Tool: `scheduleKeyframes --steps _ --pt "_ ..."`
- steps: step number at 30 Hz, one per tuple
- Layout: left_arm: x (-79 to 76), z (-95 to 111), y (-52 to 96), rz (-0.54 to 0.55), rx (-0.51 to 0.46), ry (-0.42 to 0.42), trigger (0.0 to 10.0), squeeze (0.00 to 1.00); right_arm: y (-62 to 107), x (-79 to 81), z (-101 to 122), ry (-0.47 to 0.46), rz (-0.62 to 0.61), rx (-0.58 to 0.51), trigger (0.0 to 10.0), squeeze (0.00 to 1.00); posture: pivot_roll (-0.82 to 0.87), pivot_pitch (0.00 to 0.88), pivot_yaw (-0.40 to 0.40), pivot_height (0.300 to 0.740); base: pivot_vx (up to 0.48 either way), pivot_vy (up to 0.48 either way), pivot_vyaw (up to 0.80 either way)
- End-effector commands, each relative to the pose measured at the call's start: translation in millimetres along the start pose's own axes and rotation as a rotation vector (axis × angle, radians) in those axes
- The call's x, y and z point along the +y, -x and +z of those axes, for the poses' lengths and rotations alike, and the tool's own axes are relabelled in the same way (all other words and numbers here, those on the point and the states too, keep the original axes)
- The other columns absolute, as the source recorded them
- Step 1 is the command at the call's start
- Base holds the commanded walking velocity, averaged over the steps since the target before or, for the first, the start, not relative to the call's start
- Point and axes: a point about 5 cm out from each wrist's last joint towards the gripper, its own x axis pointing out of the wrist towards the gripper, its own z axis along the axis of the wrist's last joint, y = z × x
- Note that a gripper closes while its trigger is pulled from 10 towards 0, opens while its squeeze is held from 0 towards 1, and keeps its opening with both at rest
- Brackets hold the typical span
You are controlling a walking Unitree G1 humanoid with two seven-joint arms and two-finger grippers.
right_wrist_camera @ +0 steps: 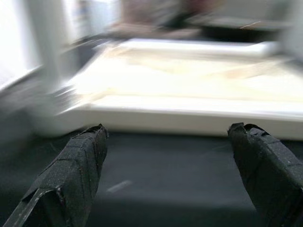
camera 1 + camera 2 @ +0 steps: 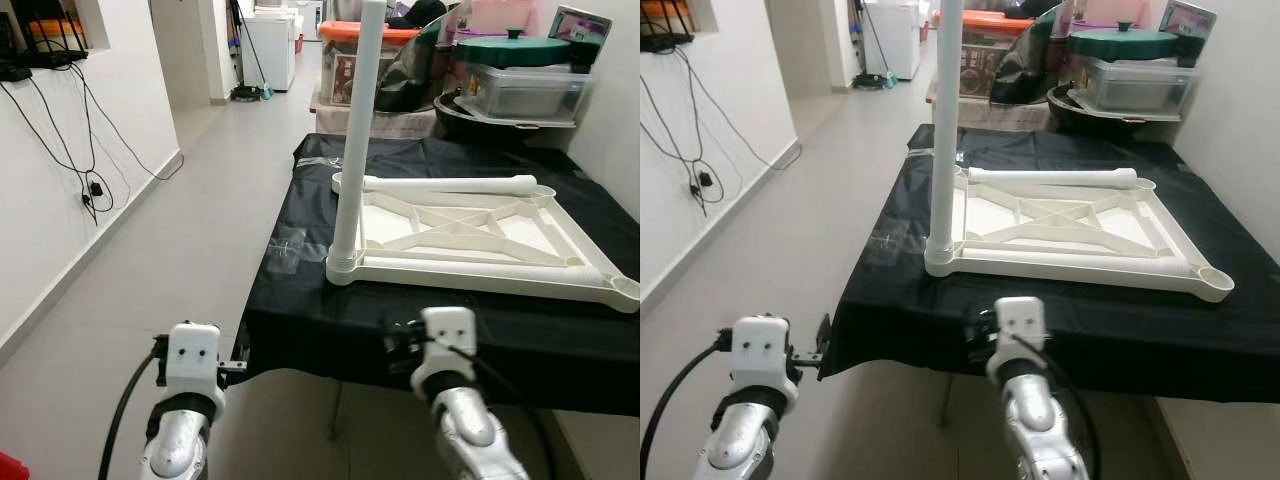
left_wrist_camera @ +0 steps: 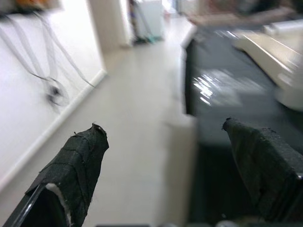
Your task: Building children table
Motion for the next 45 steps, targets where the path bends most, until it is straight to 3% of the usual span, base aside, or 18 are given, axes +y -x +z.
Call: scheduleKeyframes --steps 1,3,9,14,16,19,26,28,40,43,45 --pt "8.9 4.5 -2.1 0.041 -0.026 -0.011 10.0 0.0 -2.3 -12.6 -1.8 0.011 -0.082 -0.002 10.0 0.0 0.05 0.0 -0.036 0.74 0.0 0.0 0.0" --pt "17.0 8.9 -7.9 0.07 -0.046 -0.017 10.0 0.0 -5.9 -23.5 -0.9 0.015 -0.142 -0.003 10.0 0.0 0.05 0.0 -0.034 0.74 0.0 0.0 0.0" --pt "34.7 18.7 -20.0 0.144 -0.09 -0.051 10.0 0.0 -15.4 -35.5 4.9 0.021 -0.206 -0.024 10.0 0.0 0.05 0.0 -0.033 0.74 0.0 0.0 0.0" --pt "39.5 20.8 -21.6 0.162 -0.099 -0.061 10.0 0.0 -17.8 -39.4 6.9 0.016 -0.234 -0.033 10.0 0.0 0.05 0.0 -0.034 0.74 0.0 0.0 0.0" --pt "49.2 23.0 -22.6 0.193 -0.107 -0.062 10.0 0.0 -21.2 -54.5 10.6 0.029 -0.325 -0.046 10.0 0.0 0.06 0.002 -0.032 0.74 0.0 0.0 0.0" --pt "52.9 23.3 -23.3 0.205 -0.105 -0.077 10.0 0.0 -23.1 -58.6 11.7 0.03 -0.343 -0.049 10.0 0.0 0.06 0.003 -0.034 0.74 0.0 0.0 0.0" --pt "54.5 23.2 -24.8 0.207 -0.106 -0.07 10.0 0.0 -25.0 -56.4 12.2 0.026 -0.337 -0.053 10.0 0.0 0.06 0.003 -0.033 0.74 0.0 0.0 0.0" --pt "53.5 18.9 -24.9 0.207 -0.072 -0.009 10.0 0.0 -25.0 -53.6 11.5 0.022 -0.332 -0.05 10.0 0.0 0.06 0.004 -0.033 0.74 0.0 0.0 0.0" --pt "52.3 17.9 -25.2 0.184 -0.077 -0.042 10.0 0.0 -24.5 -51.4 9.6 0.017 -0.334 -0.047 10.0 0.0 0.06 0.005 -0.033 0.74 0.0 0.0 0.0" --pt "53.0 17.3 -24.9 0.185 -0.076 -0.045 10.0 0.0 -24.8 -58.8 7.9 0.031 -0.364 -0.043 10.0 0.0 0.06 0.007 -0.034 0.74 0.0 0.0 0.0" --pt "57.6 16.1 -24.9 0.199 -0.073 -0.048 10.0 0.0 -26.7 -75.4 5.7 0.035 -0.436 -0.028 10.0 0.0 0.06 0.008 -0.032 0.74 0.249 0.0 0.0"
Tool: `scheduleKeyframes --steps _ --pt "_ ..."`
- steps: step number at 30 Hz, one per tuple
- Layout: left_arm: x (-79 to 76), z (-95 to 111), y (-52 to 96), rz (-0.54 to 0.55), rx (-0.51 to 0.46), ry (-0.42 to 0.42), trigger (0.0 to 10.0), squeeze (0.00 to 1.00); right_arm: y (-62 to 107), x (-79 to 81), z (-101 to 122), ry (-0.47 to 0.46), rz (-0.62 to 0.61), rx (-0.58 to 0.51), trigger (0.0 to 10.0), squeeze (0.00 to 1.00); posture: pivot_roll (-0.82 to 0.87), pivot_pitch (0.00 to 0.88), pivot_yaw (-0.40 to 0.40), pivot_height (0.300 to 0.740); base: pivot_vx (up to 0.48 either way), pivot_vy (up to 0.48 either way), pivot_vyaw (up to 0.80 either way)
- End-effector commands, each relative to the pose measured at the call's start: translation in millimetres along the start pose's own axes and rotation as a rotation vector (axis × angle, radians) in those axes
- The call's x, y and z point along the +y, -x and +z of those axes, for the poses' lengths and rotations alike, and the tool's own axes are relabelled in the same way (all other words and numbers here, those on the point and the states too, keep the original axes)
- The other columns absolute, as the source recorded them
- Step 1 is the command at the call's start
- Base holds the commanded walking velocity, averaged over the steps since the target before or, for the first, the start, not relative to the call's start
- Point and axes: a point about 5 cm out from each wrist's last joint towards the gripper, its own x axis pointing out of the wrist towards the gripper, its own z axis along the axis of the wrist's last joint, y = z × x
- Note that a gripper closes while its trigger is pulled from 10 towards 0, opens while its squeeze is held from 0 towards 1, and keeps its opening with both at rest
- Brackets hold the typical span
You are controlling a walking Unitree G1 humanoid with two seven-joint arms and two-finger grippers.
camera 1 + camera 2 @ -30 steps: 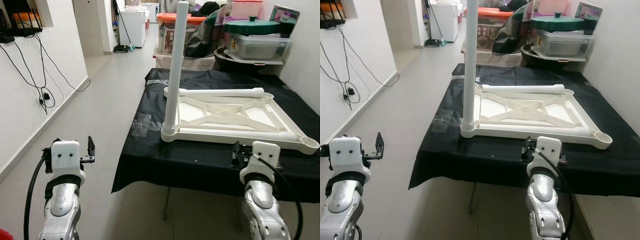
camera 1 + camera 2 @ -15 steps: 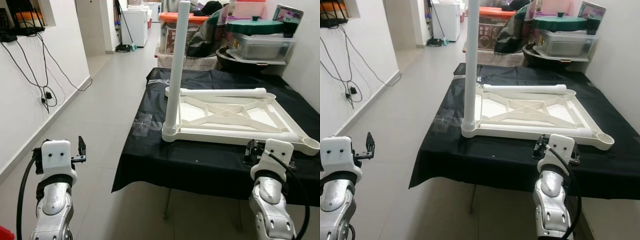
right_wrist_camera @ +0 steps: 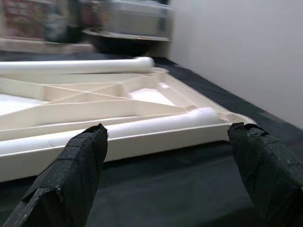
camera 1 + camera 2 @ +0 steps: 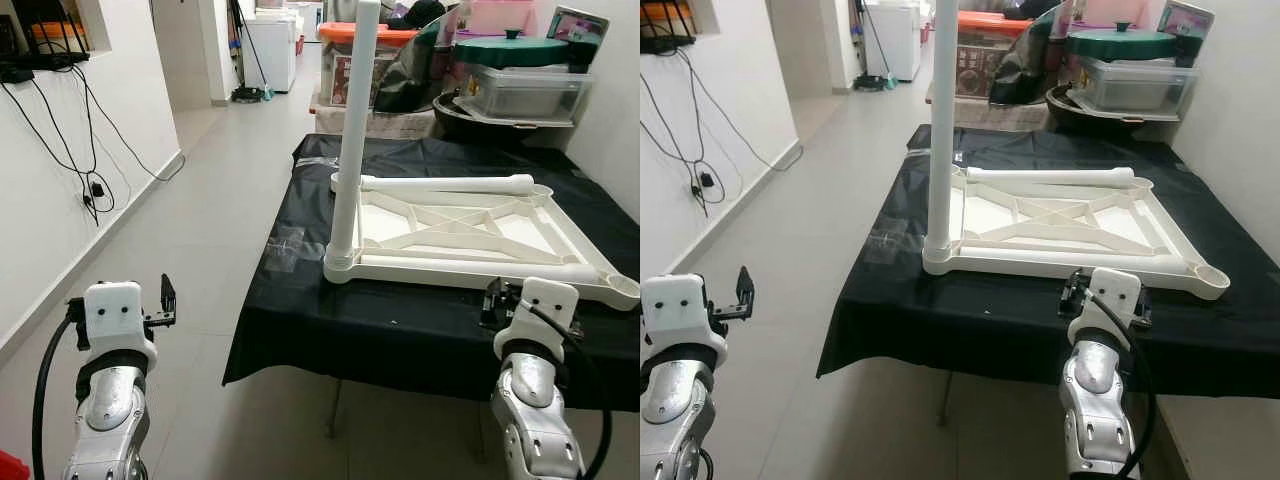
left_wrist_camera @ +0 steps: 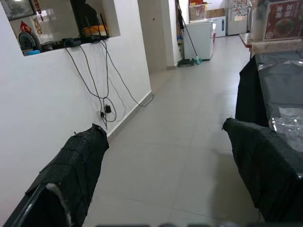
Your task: Building children table
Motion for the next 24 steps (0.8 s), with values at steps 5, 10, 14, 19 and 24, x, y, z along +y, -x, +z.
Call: scheduleKeyframes --steps 5,10,14,19,24 --pt "8.3 -4.4 -2.0 0.024 0.011 -0.03 10.0 0.0 -10.3 -20.5 -0.7 0.009 -0.1 0.004 10.0 0.0 0.06 0.007 -0.033 0.74 0.277 0.0 0.0" --pt "7.5 -5.3 -2.7 0.018 0.011 -0.034 10.0 0.0 -6.7 -15.0 0.8 0.002 -0.086 -0.002 10.0 0.0 0.06 0.008 -0.033 0.74 0.306 0.0 0.0" --pt "6.3 -6.1 -1.9 0.007 0.016 -0.031 10.0 0.0 -5.5 -12.6 -0.3 -0.003 -0.081 0.0 10.0 0.0 0.06 0.011 -0.03 0.74 0.306 0.0 0.0" --pt "6.3 -6.6 -1.4 0.006 0.018 -0.032 10.0 0.0 -6.1 -12.7 -0.3 -0.004 -0.08 -0.001 10.0 0.0 0.06 0.011 -0.03 0.74 0.307 0.0 0.0" --pt "6.1 -6.9 -1.5 0.005 0.018 -0.029 10.0 0.0 -7.1 -12.7 1.6 -0.007 -0.081 -0.007 10.0 0.0 0.06 0.012 -0.029 0.74 0.307 0.0 0.0"
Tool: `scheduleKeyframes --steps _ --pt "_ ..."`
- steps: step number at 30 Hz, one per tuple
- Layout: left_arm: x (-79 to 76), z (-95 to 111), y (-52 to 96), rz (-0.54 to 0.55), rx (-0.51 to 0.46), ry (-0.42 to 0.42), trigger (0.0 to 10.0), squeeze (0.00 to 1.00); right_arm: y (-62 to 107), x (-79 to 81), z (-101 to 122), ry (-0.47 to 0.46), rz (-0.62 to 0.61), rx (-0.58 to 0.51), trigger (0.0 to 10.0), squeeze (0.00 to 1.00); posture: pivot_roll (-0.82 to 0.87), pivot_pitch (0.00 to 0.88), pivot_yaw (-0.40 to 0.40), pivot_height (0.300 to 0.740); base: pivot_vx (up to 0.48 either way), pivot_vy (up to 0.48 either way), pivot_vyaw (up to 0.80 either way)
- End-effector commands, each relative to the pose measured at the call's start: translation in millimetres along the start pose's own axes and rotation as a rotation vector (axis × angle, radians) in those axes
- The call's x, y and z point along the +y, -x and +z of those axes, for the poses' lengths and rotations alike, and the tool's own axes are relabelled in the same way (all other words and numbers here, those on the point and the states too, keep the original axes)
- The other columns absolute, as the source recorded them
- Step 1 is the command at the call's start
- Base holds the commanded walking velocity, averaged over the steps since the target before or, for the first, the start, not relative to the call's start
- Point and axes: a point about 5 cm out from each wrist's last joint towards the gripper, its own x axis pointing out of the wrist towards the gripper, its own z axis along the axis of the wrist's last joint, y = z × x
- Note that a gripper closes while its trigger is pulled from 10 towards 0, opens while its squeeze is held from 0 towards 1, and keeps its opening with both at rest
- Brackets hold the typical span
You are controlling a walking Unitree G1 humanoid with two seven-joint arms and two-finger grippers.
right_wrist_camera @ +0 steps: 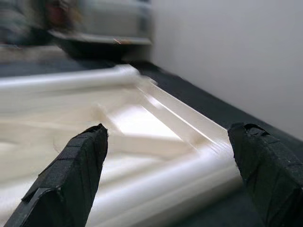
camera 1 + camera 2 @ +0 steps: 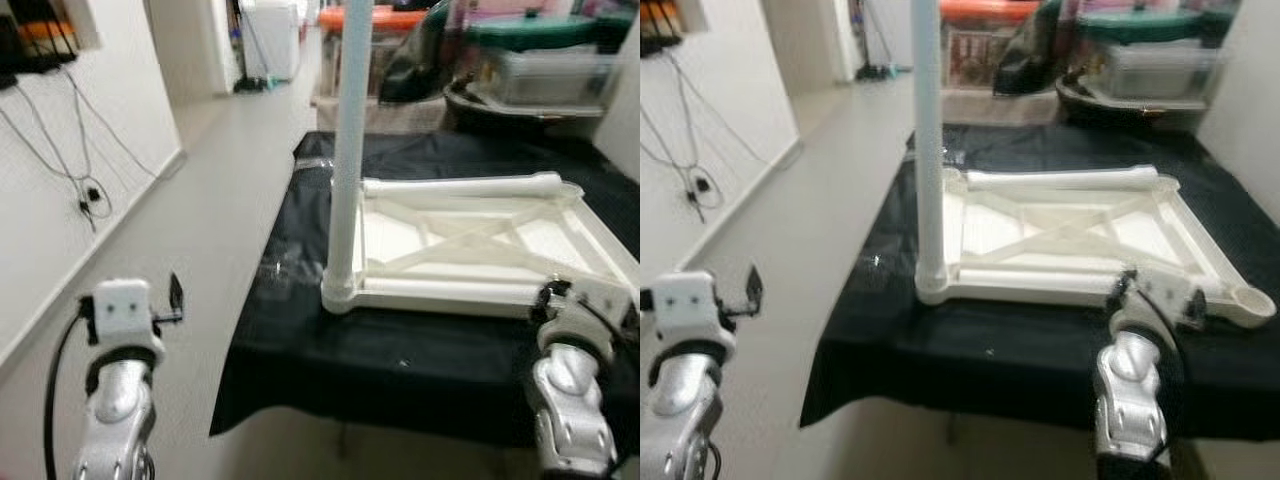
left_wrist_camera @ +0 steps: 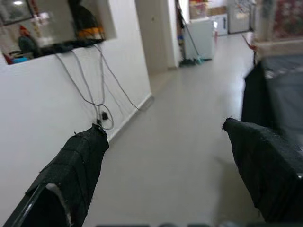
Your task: Building children table
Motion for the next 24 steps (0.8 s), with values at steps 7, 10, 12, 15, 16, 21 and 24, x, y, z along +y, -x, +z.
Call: scheduleKeyframes --steps 7,10,12,15,16,21,24 --pt "6.1 -5.2 0.8 0.024 0.028 0.003 10.0 0.0 2.8 8.0 1.3 -0.017 0.026 -0.003 10.0 0.0 0.06 0.014 -0.032 0.74 0.132 0.0 0.0" --pt "3.0 -7.0 1.7 -0.001 0.039 0.012 10.0 0.0 3.2 10.1 0.7 -0.028 0.042 0.004 10.0 0.0 0.06 0.012 -0.028 0.74 0.0 0.0 0.0" --pt "0.5 -8.0 2.8 -0.017 0.044 0.017 10.0 0.0 3.2 12.4 0.2 -0.04 0.064 0.012 10.0 0.0 0.06 0.012 -0.028 0.74 0.0 0.0 0.0" --pt "-13.8 -9.5 6.2 -0.122 0.047 0.03 10.0 0.0 3.8 26.7 -2.3 -0.106 0.213 0.046 10.0 0.0 0.06 0.012 -0.028 0.74 0.0 0.0 0.0" --pt "-13.8 -9.5 6.2 -0.122 0.047 0.03 10.0 0.0 3.8 26.7 -2.3 -0.106 0.213 0.046 10.0 0.0 0.06 0.012 -0.028 0.74 0.0 0.0 0.0" --pt "-23.4 0.1 -4.5 -0.214 0.009 0.058 10.0 0.0 2.7 43.6 0.1 -0.178 0.533 0.06 10.0 0.0 0.06 0.012 -0.031 0.74 0.0 0.0 0.0" --pt "-24.8 2.3 -7.8 -0.243 0.005 0.072 10.0 0.0 -1.9 39.5 -0.3 -0.179 0.6 0.072 10.0 0.0 0.05 0.011 -0.03 0.74 0.0 0.0 0.0"
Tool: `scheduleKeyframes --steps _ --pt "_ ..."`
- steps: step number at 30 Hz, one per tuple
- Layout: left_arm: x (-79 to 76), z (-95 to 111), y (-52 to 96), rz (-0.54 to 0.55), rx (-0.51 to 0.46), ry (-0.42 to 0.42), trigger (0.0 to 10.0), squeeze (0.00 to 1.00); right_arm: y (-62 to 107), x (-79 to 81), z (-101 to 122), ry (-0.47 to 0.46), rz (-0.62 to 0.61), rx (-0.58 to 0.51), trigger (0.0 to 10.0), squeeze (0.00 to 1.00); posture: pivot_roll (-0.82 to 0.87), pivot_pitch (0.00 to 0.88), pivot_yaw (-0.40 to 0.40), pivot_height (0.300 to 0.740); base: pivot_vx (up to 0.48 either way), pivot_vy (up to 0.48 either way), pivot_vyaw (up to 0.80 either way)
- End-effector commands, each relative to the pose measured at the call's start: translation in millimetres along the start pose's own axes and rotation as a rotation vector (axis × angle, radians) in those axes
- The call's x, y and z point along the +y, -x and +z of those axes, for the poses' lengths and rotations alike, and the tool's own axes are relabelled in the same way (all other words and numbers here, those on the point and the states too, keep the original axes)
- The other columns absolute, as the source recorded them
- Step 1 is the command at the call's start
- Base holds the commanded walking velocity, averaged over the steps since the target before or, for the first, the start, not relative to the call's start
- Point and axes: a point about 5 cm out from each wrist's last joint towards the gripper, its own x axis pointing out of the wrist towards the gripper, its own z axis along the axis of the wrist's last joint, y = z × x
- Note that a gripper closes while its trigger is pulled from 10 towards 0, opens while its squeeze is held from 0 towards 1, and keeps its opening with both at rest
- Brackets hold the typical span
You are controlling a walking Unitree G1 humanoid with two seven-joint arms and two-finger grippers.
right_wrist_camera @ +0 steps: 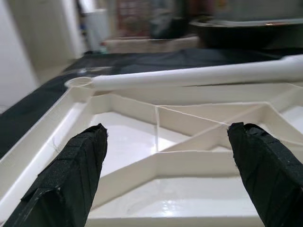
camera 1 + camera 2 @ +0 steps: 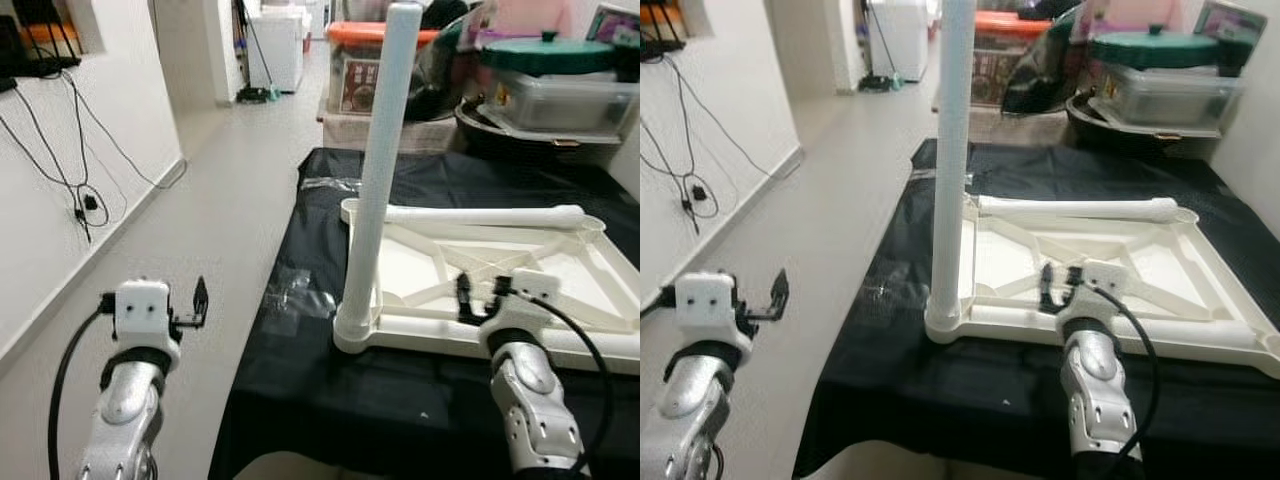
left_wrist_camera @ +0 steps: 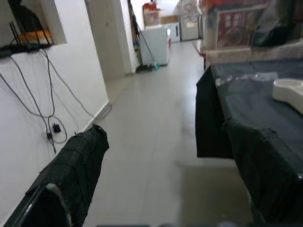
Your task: Building children table
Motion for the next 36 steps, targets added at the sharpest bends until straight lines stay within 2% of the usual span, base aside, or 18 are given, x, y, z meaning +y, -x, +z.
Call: scheduleKeyframes --steps 1,3,4,5,9,12,13,15,16,18,21,28,29,30,31,34,35,36 --pt "-4.3 -5.4 -0.3 -0.062 0.028 0.026 10.0 0.0 -1.8 -9.0 0.8 -0.023 0.065 0.021 10.0 0.0 0.05 0.011 -0.029 0.74 0.0 0.0 0.0" --pt "-9.5 -6.7 1.0 -0.108 0.037 0.041 10.0 0.0 -2.2 -15.2 2.0 -0.017 0.1 0.031 10.0 0.0 0.05 0.011 -0.029 0.74 0.0 0.0 0.0" --pt "-17.9 -9.9 5.6 -0.179 0.057 0.07 10.0 0.0 -2.1 -22.2 3.8 -0.016 0.139 0.041 10.0 0.0 0.05 0.011 -0.031 0.74 0.0 0.0 0.0" --pt "-17.9 -9.9 5.6 -0.179 0.057 0.07 10.0 0.0 -2.1 -22.2 3.8 -0.016 0.139 0.041 10.0 0.0 0.05 0.011 -0.031 0.74 0.0 0.0 0.0" --pt "-45.6 -18.9 27.2 -0.399 0.109 0.147 10.0 0.0 3.0 -30.1 7.5 -0.063 0.342 0.078 10.0 0.0 0.05 0.012 -0.034 0.74 0.0 0.0 0.0" --pt "-56.1 -17.8 32.2 -0.492 0.108 0.175 10.0 0.0 11.0 -22.8 9.3 -0.051 0.531 0.11 10.0 0.0 0.05 0.014 -0.027 0.74 0.0 0.0 0.0" --pt "-56.1 -17.8 32.2 -0.492 0.108 0.175 10.0 0.0 11.0 -22.8 9.3 -0.051 0.531 0.11 10.0 0.0 0.05 0.014 -0.027 0.74 0.0 0.0 0.0" --pt "-63.5 -17.1 35.3 -0.562 0.106 0.192 10.0 0.0 16.0 -12.5 14.1 -0.05 0.649 0.112 10.0 0.0 0.05 0.016 -0.024 0.74 0.0 0.0 0.0" --pt "-63.5 -17.1 35.3 -0.562 0.106 0.192 10.0 0.0 16.0 -12.5 14.1 -0.05 0.649 0.112 10.0 0.0 0.05 0.016 -0.024 0.74 0.0 0.0 0.0" --pt "-69.5 -17.5 39.9 -0.624 0.107 0.197 10.0 0.0 17.7 -2.9 18.0 -0.045 0.732 0.107 10.0 0.0 0.05 0.024 -0.023 0.74 0.0 0.0 0.0" --pt "-77.0 -21.6 51.3 -0.709 0.133 0.208 10.0 0.0 18.3 11.0 19.7 -0.05 0.807 0.102 10.0 0.0 0.05 0.03 -0.023 0.74 0.0 0.0 0.0" --pt "-82.1 -24.1 64.4 -0.761 0.164 0.226 10.0 0.0 13.7 27.9 24.7 -0.055 0.86 0.075 10.0 0.0 0.05 0.052 -0.028 0.74 0.0 0.0 0.0" --pt "-82.4 -24.7 67.7 -0.77 0.174 0.234 10.0 0.0 10.6 32.5 27.3 -0.055 0.87 0.063 10.0 0.67 0.05 0.059 -0.028 0.74 0.0 0.0 0.0" --pt "-82.4 -24.7 67.7 -0.77 0.174 0.234 10.0 0.0 10.6 32.5 27.3 -0.055 0.87 0.063 10.0 0.67 0.05 0.059 -0.028 0.74 0.0 0.0 0.0" --pt "-82.6 -24.7 70.2 -0.778 0.179 0.236 10.0 0.0 8.9 36.2 29.4 -0.064 0.884 0.059 10.0 1.0 0.06 0.065 -0.031 0.74 0.0 0.0 0.0" --pt "-82.4 -24.8 72.7 -0.784 0.183 0.239 10.0 0.0 6.6 40.2 31.1 -0.059 0.891 0.054 10.0 1.0 0.06 0.071 -0.033 0.74 0.0 0.0 0.0" --pt "-82.2 -24.7 74.1 -0.786 0.185 0.241 10.0 0.0 5.5 42.5 32.2 -0.052 0.895 0.051 10.0 0.64 0.06 0.072 -0.034 0.74 0.0 0.0 0.0" --pt "-82.2 -24.7 74.1 -0.786 0.185 0.241 10.0 0.0 5.5 42.5 32.2 -0.052 0.895 0.051 10.0 0.64 0.06 0.072 -0.034 0.74 0.0 0.0 0.0"
